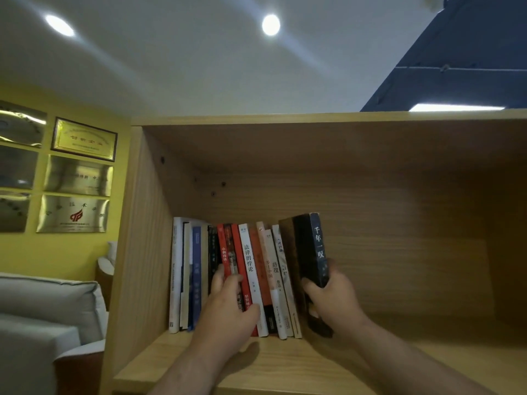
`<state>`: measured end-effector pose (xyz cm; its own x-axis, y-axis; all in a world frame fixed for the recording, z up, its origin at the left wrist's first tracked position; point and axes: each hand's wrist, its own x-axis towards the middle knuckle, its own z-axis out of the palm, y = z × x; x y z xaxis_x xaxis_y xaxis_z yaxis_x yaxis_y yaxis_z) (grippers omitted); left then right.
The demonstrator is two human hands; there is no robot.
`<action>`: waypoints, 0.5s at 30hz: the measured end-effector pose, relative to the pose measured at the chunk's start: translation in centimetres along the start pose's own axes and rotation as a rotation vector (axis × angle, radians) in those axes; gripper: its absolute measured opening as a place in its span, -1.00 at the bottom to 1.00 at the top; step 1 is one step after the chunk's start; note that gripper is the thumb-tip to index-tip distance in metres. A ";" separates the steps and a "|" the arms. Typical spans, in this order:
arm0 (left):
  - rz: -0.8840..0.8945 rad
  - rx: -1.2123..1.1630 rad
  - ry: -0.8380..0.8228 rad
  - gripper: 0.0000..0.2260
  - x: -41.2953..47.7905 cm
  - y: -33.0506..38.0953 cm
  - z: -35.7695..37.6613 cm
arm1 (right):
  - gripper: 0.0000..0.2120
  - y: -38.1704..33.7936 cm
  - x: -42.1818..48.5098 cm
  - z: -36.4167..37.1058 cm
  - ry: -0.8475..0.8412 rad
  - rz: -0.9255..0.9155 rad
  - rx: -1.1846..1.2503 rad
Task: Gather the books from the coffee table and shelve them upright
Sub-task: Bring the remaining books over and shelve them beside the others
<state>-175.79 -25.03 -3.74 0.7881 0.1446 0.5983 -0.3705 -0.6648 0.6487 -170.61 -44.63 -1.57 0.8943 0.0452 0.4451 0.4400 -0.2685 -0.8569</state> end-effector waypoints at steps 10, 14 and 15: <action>-0.007 -0.066 -0.026 -0.63 0.5 -0.5 0.8 | -0.46 -0.2 1.2 -1.1 -0.308 -0.031 -0.145; -0.019 -0.099 -0.022 -0.70 0.7 -0.8 1.0 | -0.33 0.2 2.4 -0.3 -0.279 -0.018 -0.129; -0.028 -0.090 -0.019 -0.70 0.7 -0.9 1.1 | -0.35 0.6 2.4 -0.2 -0.272 0.011 -0.097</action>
<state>-174.39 -25.11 -4.41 0.8078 0.1476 0.5707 -0.3900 -0.5921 0.7052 -168.20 -44.90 -0.93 0.8936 0.2948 0.3386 0.4321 -0.3603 -0.8267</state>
